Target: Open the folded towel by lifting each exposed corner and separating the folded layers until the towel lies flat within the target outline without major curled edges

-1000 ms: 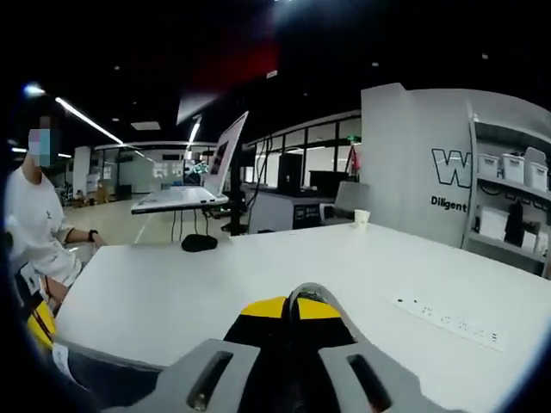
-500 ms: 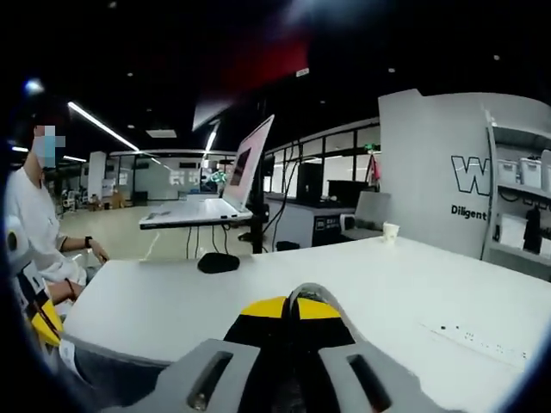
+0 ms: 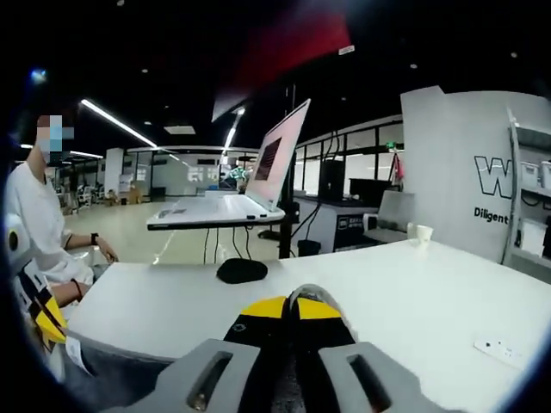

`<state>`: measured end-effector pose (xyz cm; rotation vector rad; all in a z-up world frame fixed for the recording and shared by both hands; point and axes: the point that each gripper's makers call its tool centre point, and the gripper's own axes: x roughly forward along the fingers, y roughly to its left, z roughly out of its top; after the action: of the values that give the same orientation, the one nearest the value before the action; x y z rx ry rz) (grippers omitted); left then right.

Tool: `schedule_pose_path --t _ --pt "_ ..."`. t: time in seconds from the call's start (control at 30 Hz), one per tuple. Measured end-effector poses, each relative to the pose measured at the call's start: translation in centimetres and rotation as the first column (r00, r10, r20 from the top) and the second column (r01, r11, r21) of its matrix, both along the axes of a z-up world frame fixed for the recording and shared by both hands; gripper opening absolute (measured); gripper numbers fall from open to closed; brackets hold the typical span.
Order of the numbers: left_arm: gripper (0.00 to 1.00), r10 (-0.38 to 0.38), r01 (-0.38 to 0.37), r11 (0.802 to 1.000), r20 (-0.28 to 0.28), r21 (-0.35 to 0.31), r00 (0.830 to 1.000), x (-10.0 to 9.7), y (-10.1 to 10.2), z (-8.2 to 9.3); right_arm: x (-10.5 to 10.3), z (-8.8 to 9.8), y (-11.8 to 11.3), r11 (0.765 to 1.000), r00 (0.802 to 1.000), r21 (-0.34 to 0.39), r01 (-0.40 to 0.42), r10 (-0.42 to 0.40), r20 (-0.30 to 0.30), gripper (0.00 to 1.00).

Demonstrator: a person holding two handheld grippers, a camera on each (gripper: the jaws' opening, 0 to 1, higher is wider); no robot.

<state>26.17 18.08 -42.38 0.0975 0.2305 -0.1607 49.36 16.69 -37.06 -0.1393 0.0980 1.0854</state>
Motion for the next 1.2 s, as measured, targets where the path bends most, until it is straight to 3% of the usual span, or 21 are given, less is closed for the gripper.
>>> schedule_pose_path --t 0.17,0.33,0.43,0.57,0.83,0.93,1.03,1.1,1.2 --pt "0.01 0.037 -0.037 0.999 -0.018 -0.008 0.999 -0.1 1.7 -0.9 0.1 -0.8 1.9 1.000 1.000 -0.010 -0.021 0.021 -0.009 0.00" --pt "0.01 0.051 -0.051 0.999 -0.034 -0.016 0.998 -0.1 2.6 -1.8 -0.2 -3.1 3.3 0.999 0.998 -0.030 -0.037 0.036 -0.047 0.00" --pt "0.01 0.053 -0.055 0.997 -0.043 -0.048 0.998 -0.1 3.4 -2.5 0.0 -3.8 3.9 0.999 0.997 -0.036 -0.038 0.035 -0.061 0.00" --pt "0.01 0.035 -0.040 0.987 -0.037 -0.157 0.999 0.0 4.0 -3.0 0.5 -4.8 4.5 0.999 0.994 -0.035 -0.035 0.032 -0.100 0.00" --pt "0.01 0.048 -0.061 0.978 -0.069 -0.201 0.996 0.3 5.7 -4.5 1.0 -6.4 5.2 1.000 0.981 -0.005 -0.021 0.020 -0.193 0.00" --pt "0.02 0.047 -0.062 0.980 -0.079 -0.190 0.996 0.4 5.5 -4.9 1.2 -6.7 5.2 1.000 0.979 -0.002 -0.015 0.014 -0.204 0.01" --pt "0.03 0.047 -0.058 0.985 -0.074 -0.161 0.996 0.3 5.6 -5.0 1.3 -7.1 5.0 1.000 0.974 -0.003 0.007 -0.007 -0.225 0.11" --pt "0.06 0.051 -0.061 0.988 -0.073 -0.139 0.996 0.2 5.7 -5.0 1.3 -7.1 5.0 1.000 0.975 -0.010 0.009 -0.011 -0.221 0.18" --pt "0.14 0.099 -0.103 0.991 -0.060 -0.082 0.993 0.0 6.6 -4.9 1.2 -7.1 5.1 1.000 0.974 -0.009 0.002 -0.004 -0.225 0.20"
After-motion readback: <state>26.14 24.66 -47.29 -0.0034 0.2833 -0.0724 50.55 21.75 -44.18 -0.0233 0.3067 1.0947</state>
